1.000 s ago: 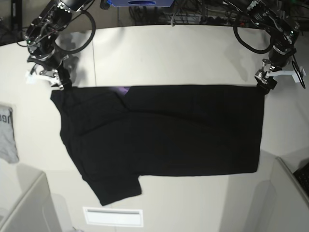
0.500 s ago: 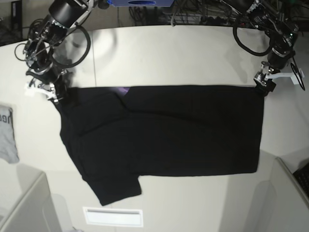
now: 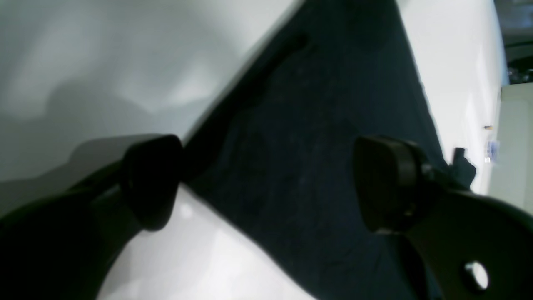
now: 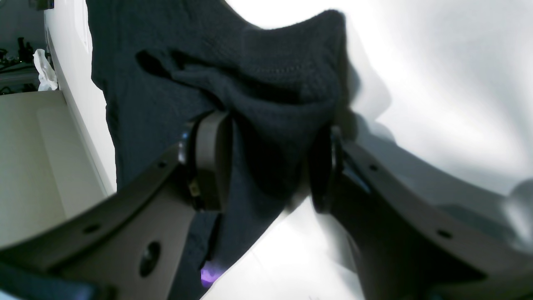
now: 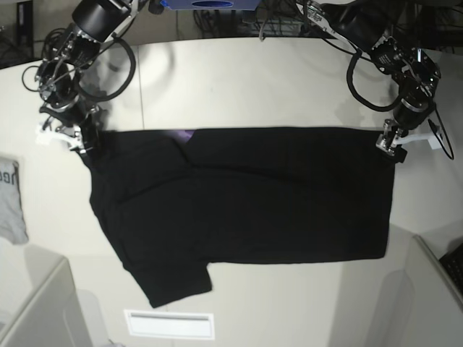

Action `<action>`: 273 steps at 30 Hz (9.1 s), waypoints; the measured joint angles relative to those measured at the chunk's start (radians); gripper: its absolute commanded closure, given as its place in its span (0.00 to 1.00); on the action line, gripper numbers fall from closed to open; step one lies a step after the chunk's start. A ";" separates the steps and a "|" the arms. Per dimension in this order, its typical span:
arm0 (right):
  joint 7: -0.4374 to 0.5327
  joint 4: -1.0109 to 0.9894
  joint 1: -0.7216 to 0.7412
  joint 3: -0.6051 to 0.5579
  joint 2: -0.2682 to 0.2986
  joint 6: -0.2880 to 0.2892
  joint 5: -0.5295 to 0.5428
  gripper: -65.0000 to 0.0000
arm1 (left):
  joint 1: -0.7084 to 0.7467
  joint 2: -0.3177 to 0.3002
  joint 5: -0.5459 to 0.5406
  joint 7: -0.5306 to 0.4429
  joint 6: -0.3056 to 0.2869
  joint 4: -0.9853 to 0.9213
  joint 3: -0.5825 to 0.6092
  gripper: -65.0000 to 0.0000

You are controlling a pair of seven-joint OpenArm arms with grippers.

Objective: Fold the T-shirt properly
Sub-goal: 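Pull the held corners back and release the shirt, then move the right gripper to the sleeve and hem corner, then move the left gripper to the opposite hem corner and grasp, then fold the hem edge over toward the collar with both grippers, then release the folded strip and regrasp its ends with both grippers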

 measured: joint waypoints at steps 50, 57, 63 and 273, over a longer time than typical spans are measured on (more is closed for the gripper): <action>-0.137 0.385 -0.425 0.008 -0.067 -0.019 -0.042 0.71 | 0.485 -0.034 0.024 0.044 -0.035 0.295 0.069 0.78; -0.127 0.467 -0.431 0.113 -0.070 -0.019 -0.047 0.52 | 0.475 -0.050 0.034 0.040 -0.034 0.330 -0.101 0.11; -0.136 0.465 -0.313 0.165 0.028 -0.021 -0.060 0.51 | 0.425 -0.144 0.030 0.042 -0.035 0.351 -0.200 0.11; -0.142 0.578 -0.544 -0.304 0.203 0.071 0.074 1.00 | 0.513 -0.477 -0.005 0.164 -0.188 0.343 0.362 1.00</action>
